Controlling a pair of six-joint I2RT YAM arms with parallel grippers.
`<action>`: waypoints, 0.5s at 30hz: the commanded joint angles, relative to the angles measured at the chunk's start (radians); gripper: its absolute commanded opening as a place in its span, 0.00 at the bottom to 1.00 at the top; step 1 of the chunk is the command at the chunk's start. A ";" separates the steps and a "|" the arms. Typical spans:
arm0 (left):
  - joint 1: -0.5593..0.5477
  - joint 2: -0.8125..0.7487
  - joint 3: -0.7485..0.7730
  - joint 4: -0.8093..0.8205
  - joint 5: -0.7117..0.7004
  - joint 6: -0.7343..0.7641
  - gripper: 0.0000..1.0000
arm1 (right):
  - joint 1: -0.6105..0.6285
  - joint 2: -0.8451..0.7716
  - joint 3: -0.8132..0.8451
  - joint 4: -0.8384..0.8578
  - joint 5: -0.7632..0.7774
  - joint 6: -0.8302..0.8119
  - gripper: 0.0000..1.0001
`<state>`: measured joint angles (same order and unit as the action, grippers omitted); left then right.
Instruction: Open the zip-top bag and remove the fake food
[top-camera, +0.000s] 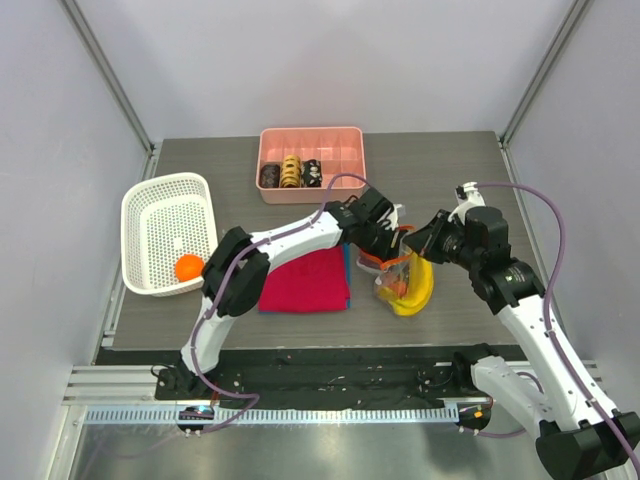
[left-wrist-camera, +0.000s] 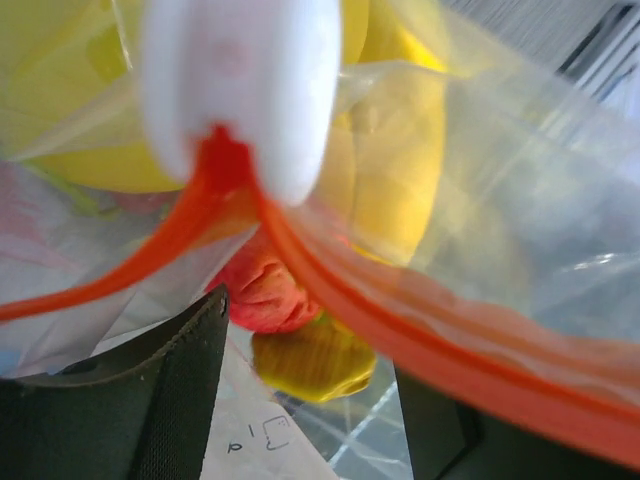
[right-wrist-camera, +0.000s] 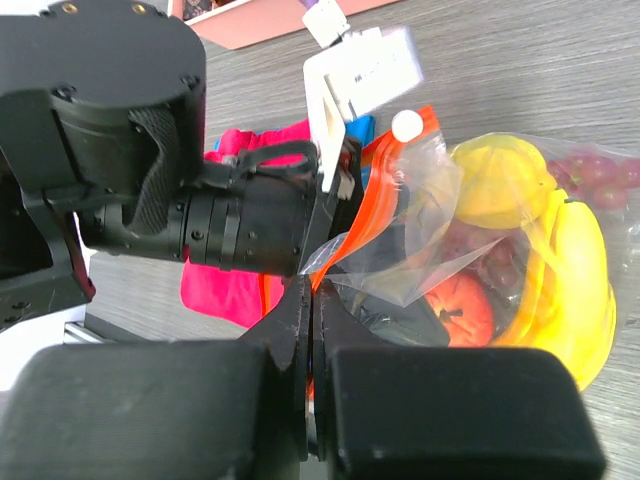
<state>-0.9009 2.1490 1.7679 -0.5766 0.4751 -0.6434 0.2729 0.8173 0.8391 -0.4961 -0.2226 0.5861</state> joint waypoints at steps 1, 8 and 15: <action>-0.012 0.012 0.024 -0.088 -0.030 0.080 0.65 | 0.003 0.005 0.012 0.021 0.006 0.001 0.01; -0.069 0.046 -0.008 -0.066 -0.182 0.087 0.72 | 0.002 0.006 0.006 0.013 0.011 0.000 0.01; -0.075 0.106 -0.047 0.050 -0.236 -0.027 0.67 | 0.002 -0.004 -0.011 0.001 -0.006 0.006 0.01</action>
<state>-0.9756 2.2036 1.7489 -0.5667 0.3256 -0.6266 0.2729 0.8310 0.8253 -0.5102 -0.2237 0.5865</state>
